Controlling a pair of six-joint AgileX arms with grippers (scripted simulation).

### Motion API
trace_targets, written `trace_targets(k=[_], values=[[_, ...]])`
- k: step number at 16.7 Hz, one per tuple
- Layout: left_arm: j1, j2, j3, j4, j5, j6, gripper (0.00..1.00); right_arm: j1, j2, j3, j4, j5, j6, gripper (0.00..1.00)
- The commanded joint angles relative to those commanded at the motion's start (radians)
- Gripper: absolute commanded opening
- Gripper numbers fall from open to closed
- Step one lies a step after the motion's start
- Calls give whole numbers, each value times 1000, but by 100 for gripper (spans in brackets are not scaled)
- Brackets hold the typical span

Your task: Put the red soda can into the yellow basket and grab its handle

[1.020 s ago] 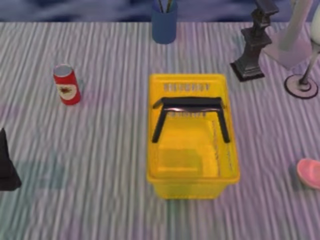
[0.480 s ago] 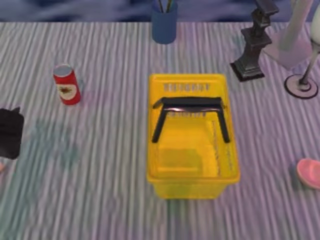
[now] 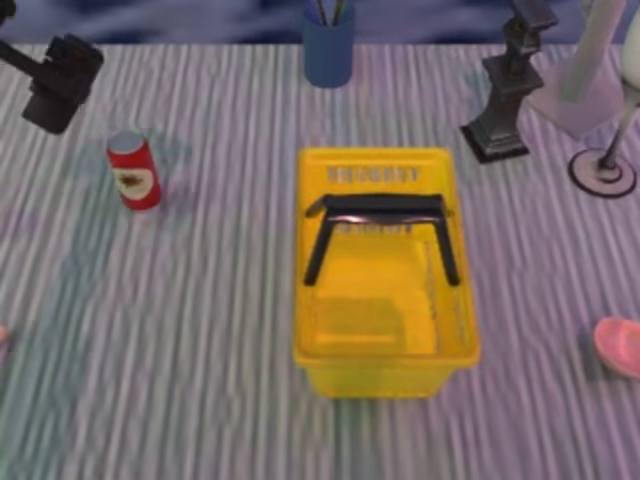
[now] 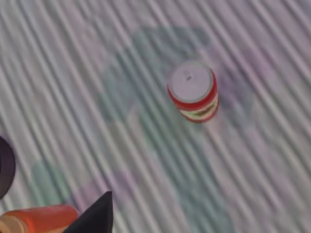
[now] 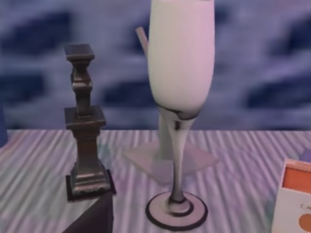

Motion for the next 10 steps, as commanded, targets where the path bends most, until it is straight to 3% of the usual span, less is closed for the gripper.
trace_targets(k=[5, 10], values=[[-10, 482, 495, -251, -8, 116, 100, 0, 0, 0, 0, 0, 0, 100], [-7, 875, 861, -454, -31, 202, 100, 0, 0, 0, 0, 0, 0, 100]])
